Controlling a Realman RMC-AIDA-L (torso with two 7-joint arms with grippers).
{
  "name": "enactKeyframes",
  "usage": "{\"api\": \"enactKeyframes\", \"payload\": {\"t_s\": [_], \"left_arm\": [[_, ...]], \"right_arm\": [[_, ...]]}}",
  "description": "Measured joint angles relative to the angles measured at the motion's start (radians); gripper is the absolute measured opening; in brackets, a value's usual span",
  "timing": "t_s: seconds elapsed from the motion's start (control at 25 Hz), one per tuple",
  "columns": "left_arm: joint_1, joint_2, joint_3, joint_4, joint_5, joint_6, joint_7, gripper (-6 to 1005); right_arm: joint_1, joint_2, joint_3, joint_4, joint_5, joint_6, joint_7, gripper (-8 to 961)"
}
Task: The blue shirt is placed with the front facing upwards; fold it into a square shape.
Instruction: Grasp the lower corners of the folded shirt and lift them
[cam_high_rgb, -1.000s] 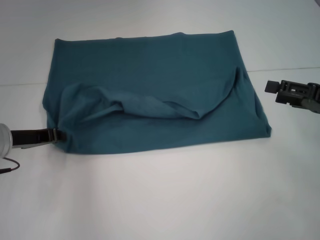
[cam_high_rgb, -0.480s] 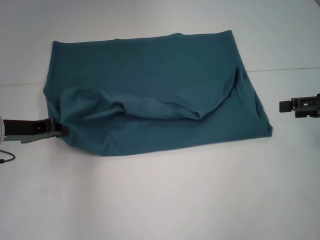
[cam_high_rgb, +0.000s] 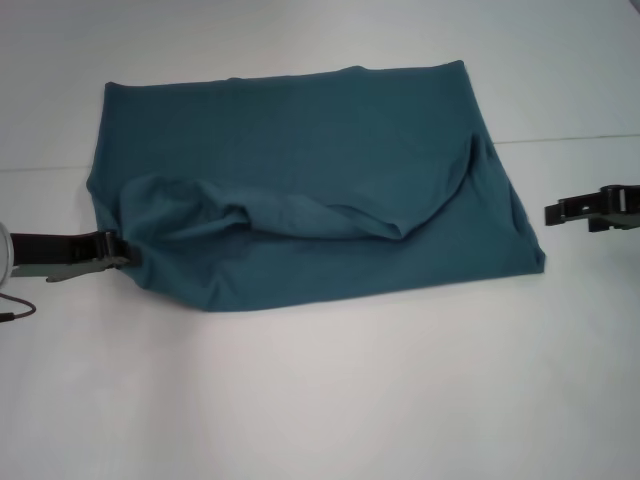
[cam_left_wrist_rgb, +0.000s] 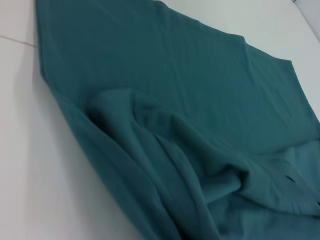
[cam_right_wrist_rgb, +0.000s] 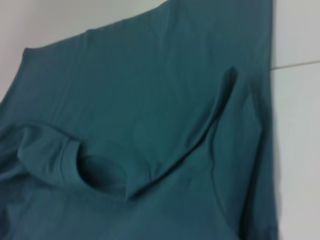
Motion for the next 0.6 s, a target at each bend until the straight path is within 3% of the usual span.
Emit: {"api": "enactKeyframes", "payload": {"t_s": [0.2, 0.36, 0.6], "left_arm": [[0.0, -0.005, 0.0, 0.0, -0.001, -0.011, 0.0, 16], [-0.001, -0.008, 0.0, -0.005, -0.001, -0.014, -0.001, 15], [0.005, -0.015, 0.0, -0.005, -0.001, -0.022, -0.001, 15]], "right_arm": [[0.039, 0.047, -0.048, 0.081, -0.065, 0.141, 0.01, 788], [0.071, 0.057, -0.051, 0.159, -0.094, 0.232, 0.03, 784], [0.081, 0.084, -0.054, 0.171, -0.096, 0.304, 0.024, 778]]}}
